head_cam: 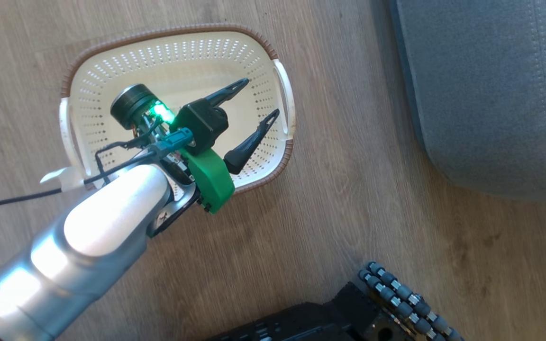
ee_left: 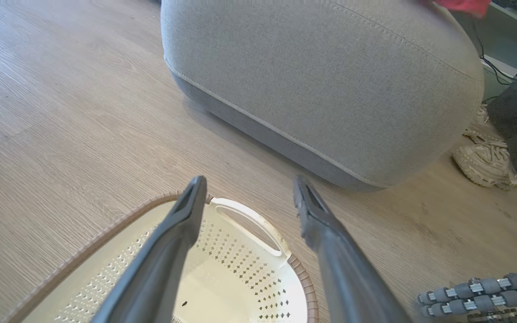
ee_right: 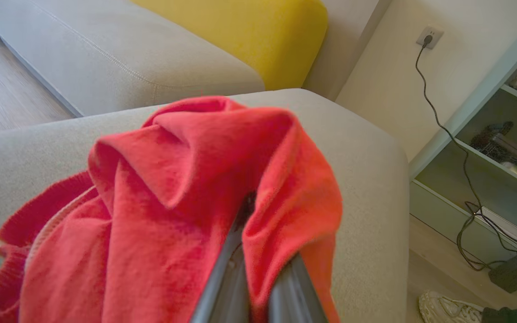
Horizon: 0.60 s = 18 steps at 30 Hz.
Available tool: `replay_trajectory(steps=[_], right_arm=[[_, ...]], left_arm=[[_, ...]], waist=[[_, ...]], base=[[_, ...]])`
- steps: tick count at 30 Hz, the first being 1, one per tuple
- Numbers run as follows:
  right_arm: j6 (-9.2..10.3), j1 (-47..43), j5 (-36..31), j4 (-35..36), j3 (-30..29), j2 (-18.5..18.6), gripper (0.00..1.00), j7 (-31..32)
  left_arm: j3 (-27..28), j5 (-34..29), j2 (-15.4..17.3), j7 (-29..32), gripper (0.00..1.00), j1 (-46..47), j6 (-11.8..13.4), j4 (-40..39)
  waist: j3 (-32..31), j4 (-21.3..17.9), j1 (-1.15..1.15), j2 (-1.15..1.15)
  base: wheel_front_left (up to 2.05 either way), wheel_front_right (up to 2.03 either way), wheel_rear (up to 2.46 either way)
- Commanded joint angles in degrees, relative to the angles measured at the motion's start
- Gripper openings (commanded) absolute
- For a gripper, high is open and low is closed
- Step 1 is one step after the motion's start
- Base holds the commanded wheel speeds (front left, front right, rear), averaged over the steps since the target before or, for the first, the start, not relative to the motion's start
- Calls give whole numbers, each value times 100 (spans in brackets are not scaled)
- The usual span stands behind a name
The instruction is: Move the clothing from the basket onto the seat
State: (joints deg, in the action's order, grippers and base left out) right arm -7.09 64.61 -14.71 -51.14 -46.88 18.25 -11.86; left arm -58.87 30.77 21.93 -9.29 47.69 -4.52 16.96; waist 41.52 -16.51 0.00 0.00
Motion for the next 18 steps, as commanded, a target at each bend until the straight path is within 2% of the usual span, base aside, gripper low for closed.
replay_trajectory(steps=[1,2,3,4,7,18], right_arm=[[-40,-90,2,113,11,218,24,-80],[-40,-172,16,-17,61,211,42,-135],[-40,-254,48,-118,98,190,87,-185],[-40,-338,86,-185,140,164,100,-230],[-40,-711,231,-244,421,10,100,-305],[-40,-2147,900,1151,1366,-557,100,-313]], left_arm=[[127,-18,21,-72,100,118,6,-130],[125,-10,6,-94,100,114,4,-103],[123,1,-8,-115,100,107,2,-75],[120,11,-23,-134,100,99,0,-47],[101,46,-100,-200,100,52,9,55],[105,148,-318,-414,100,-89,1,393]], waist=[[-40,25,0,0],[-69,38,0,0],[-103,47,0,0],[-136,54,0,0],[-282,69,0,0],[-778,113,0,0]], base=[[0,0,0],[0,0,0],[0,0,0],[0,0,0],[0,0,0],[0,0,0]])
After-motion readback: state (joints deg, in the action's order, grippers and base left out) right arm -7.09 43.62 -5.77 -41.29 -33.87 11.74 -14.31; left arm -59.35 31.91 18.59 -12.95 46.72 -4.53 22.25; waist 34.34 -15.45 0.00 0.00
